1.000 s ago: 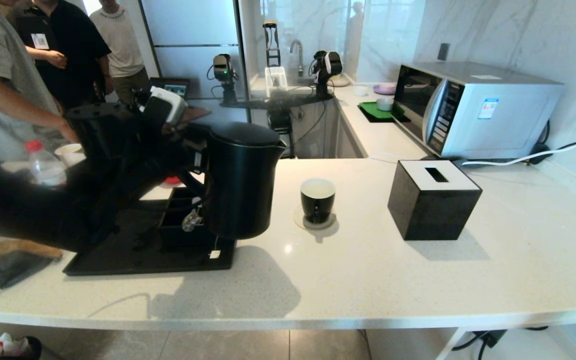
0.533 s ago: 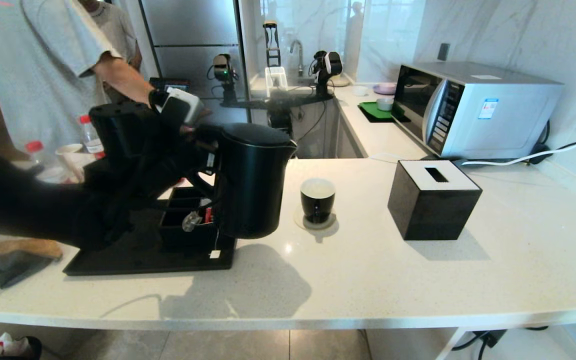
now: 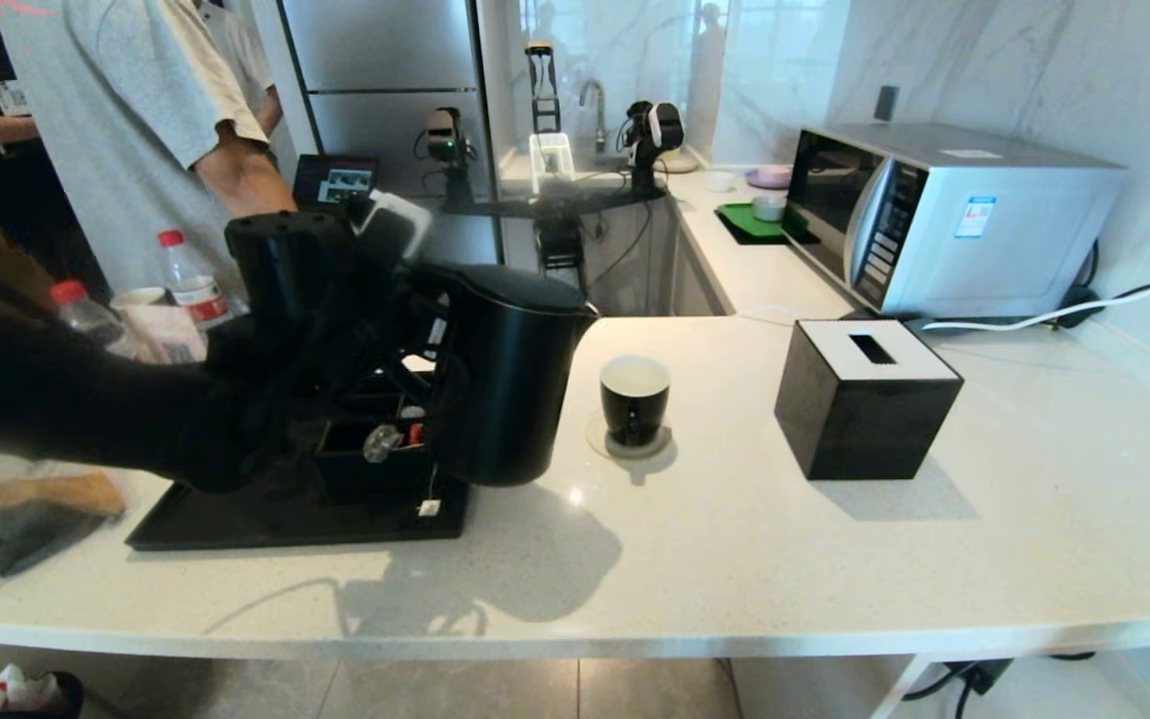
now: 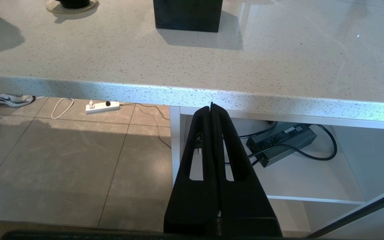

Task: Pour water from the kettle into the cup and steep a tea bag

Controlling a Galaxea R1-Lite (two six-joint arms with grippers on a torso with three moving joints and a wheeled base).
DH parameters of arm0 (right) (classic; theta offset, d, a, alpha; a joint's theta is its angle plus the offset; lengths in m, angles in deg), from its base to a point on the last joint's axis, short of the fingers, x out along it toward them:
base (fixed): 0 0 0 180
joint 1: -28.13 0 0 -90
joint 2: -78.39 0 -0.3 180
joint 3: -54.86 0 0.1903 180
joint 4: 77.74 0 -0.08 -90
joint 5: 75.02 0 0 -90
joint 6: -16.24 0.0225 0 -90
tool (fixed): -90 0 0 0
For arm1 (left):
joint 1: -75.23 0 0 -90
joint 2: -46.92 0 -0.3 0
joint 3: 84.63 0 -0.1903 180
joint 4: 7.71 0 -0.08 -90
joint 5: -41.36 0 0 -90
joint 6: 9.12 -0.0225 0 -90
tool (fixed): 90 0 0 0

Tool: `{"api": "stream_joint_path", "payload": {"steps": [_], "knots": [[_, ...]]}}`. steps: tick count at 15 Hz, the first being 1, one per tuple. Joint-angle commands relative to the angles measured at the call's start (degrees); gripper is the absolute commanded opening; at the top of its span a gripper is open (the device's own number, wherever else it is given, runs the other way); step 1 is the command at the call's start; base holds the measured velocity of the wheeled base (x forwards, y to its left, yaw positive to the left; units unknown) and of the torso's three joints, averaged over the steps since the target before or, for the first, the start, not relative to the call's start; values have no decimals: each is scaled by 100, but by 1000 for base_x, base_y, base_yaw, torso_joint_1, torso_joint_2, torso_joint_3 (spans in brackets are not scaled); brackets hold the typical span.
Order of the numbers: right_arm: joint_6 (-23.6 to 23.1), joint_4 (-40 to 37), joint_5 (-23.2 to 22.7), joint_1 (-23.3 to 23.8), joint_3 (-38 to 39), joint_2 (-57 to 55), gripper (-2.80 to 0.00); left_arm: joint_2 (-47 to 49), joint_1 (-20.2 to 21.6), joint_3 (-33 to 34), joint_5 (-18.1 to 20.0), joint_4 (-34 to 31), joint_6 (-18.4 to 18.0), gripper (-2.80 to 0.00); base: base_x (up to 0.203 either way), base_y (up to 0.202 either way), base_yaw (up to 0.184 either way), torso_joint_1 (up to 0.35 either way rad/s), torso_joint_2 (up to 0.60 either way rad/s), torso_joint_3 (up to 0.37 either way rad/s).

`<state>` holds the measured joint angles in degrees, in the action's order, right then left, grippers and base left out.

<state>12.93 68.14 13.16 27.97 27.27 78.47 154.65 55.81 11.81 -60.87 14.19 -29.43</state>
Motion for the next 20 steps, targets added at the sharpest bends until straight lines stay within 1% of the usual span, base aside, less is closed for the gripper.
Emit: {"api": "stream_joint_path", "payload": {"steps": [1,3,5,7,9,13,16,17,18,20], "knots": [[-4,-6,-3,-2,0,-7,-280,56,-33,-159,-230,-177,-17,-280,0,0,0,0,0,0],[-4,-6,-3,-2,0,-7,-280,102,-120,-218,-539,-292,-24,-280,0,0,0,0,0,0],[-4,-6,-3,-2,0,-7,-280,144,-228,-230,-640,-300,-26,-280,0,0,0,0,0,0],[-4,-6,-3,-2,0,-7,-280,180,-247,-257,-700,-310,-67,-280,0,0,0,0,0,0],[-4,-6,-3,-2,0,-7,-280,250,-315,-375,-877,-316,-120,-280,0,0,0,0,0,0],[-4,-6,-3,-2,0,-7,-280,266,-328,-397,-904,-317,-281,-280,0,0,0,0,0,0],[-4,-6,-3,-2,0,-7,-280,284,-403,-393,-1139,-317,-281,-280,0,0,0,0,0,0],[-4,-6,-3,-2,0,-7,-280,301,-404,-397,-1141,-326,-290,-280,0,0,0,0,0,0],[-4,-6,-3,-2,0,-7,-280,301,-404,-397,-1156,-337,-391,-280,0,0,0,0,0,0],[-4,-6,-3,-2,0,-7,-280,297,-404,-455,-1168,-518,-454,-280,0,0,0,0,0,0]]}}
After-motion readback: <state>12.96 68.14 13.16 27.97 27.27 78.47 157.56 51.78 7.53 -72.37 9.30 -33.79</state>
